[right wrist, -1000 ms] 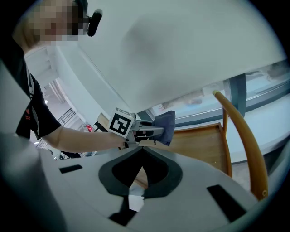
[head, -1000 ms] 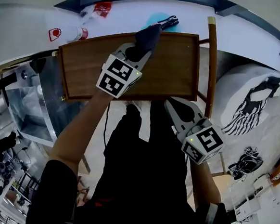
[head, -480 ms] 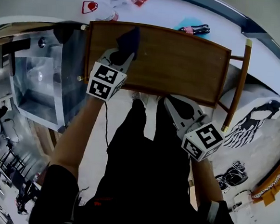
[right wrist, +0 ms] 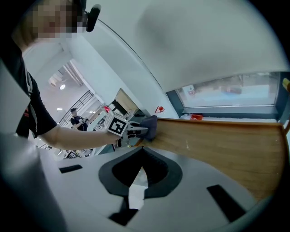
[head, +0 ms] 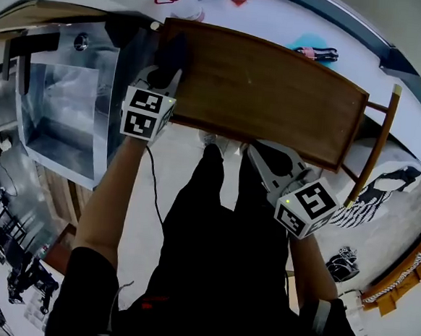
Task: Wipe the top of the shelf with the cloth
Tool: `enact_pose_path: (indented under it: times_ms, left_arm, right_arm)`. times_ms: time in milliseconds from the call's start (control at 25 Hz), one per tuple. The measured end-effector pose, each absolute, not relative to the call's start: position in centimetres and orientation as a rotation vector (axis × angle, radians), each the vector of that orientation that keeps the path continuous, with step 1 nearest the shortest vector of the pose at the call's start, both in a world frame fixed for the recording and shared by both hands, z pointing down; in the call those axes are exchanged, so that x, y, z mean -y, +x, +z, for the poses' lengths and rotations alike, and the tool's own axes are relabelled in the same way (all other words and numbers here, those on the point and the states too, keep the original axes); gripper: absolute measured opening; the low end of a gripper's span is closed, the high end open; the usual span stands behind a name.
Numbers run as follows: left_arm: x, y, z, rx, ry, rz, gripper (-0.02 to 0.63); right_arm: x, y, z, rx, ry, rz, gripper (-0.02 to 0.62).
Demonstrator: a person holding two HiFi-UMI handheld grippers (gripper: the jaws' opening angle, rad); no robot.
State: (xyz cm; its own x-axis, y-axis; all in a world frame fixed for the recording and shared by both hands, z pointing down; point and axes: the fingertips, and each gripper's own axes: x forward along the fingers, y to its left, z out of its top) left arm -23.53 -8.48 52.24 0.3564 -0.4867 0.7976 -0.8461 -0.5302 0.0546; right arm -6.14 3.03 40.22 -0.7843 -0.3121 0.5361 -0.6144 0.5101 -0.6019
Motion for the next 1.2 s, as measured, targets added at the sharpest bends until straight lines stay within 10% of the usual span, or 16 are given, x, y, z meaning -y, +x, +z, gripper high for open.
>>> enact_pose_path:
  times_ms: [1200]
  left_arm:
    - [7.7, -23.1, 56.8, 1.040, 2.190, 1.377, 0.054]
  right_arm:
    - [-3.2, -7.1, 41.7, 2.360, 0.789, 1.207, 0.005]
